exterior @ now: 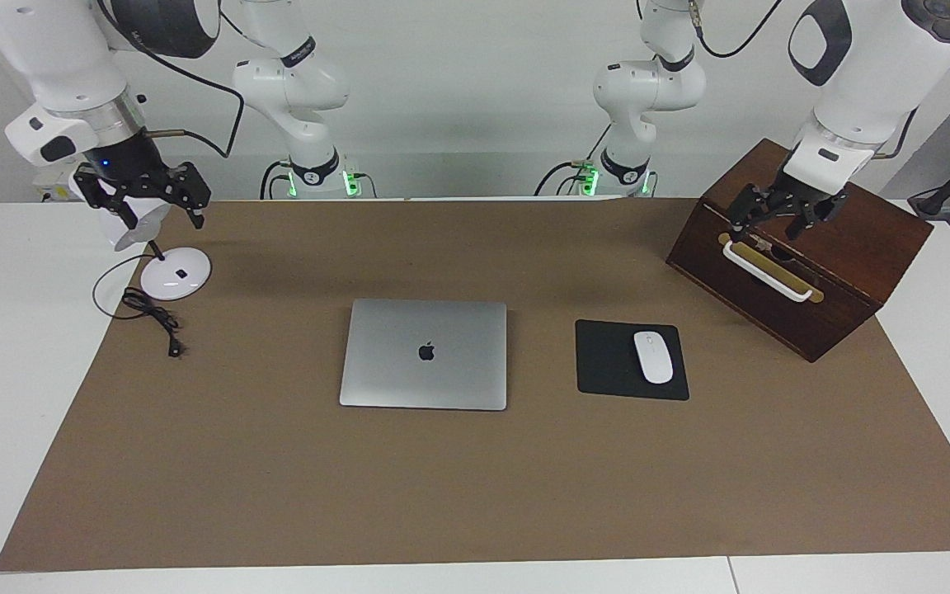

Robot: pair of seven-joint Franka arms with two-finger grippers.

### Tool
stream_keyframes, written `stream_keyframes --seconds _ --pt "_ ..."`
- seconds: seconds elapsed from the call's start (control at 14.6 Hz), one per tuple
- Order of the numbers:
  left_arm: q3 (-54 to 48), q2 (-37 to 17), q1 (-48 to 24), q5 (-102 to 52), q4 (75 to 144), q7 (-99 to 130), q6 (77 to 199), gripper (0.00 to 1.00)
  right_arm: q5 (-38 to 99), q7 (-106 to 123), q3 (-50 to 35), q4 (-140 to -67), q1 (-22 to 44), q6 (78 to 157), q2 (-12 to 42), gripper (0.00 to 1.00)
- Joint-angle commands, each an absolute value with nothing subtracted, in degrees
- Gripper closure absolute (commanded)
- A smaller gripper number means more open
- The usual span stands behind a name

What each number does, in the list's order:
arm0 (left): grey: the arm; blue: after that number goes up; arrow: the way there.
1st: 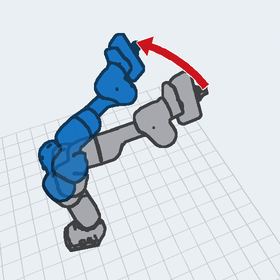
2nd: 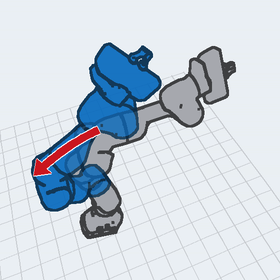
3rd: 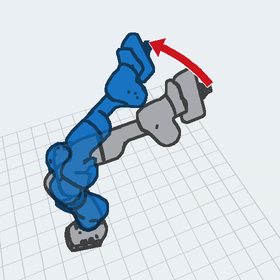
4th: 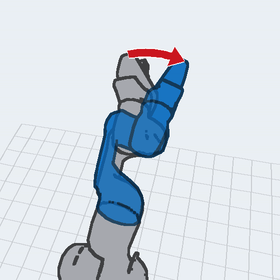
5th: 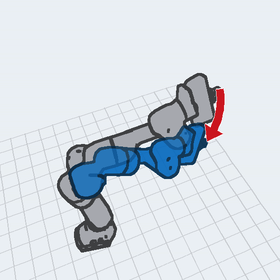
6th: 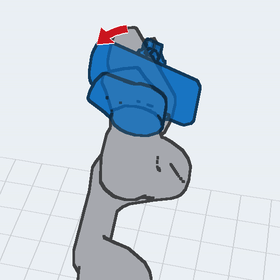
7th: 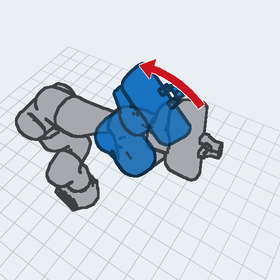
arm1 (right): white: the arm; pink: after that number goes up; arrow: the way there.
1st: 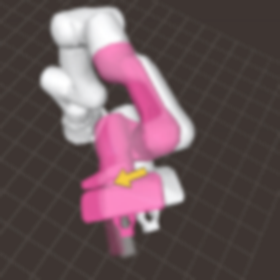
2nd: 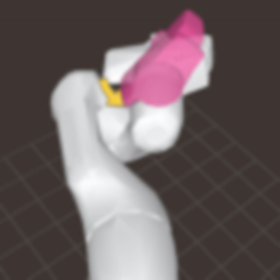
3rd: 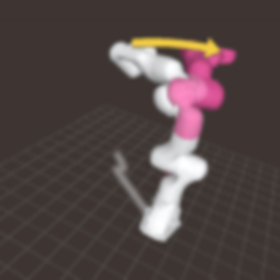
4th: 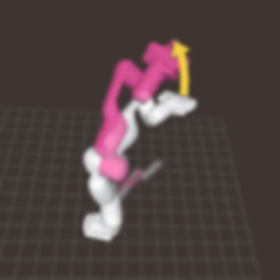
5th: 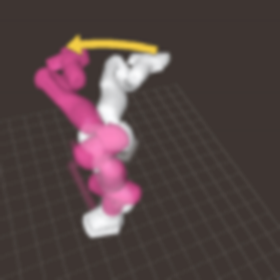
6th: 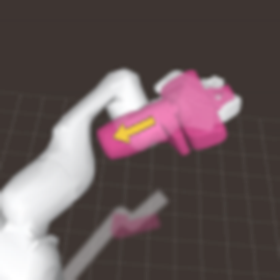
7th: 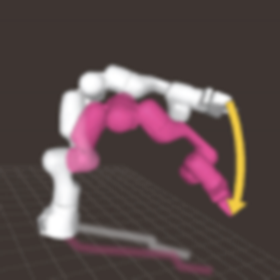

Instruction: Close laptop with both arms

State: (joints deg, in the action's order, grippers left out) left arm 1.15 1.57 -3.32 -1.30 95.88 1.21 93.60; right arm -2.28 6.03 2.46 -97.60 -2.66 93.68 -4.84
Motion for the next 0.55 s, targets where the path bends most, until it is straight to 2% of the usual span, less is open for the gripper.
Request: stream_keyframes --seconds 0.0,0.48 --pt "1.1 1.1 -2.8 -2.1 94.5 0.8 91.9 0.0 -1.0 6.3 2.3 -99.8 -3.0 94.0 -6.5 0.0" --pt "1.1 1.1 -2.8 -2.3 94.5 0.7 91.9 0.0 -1.0 6.4 2.3 -100.3 -3.7 96.5 -6.2 0.0"
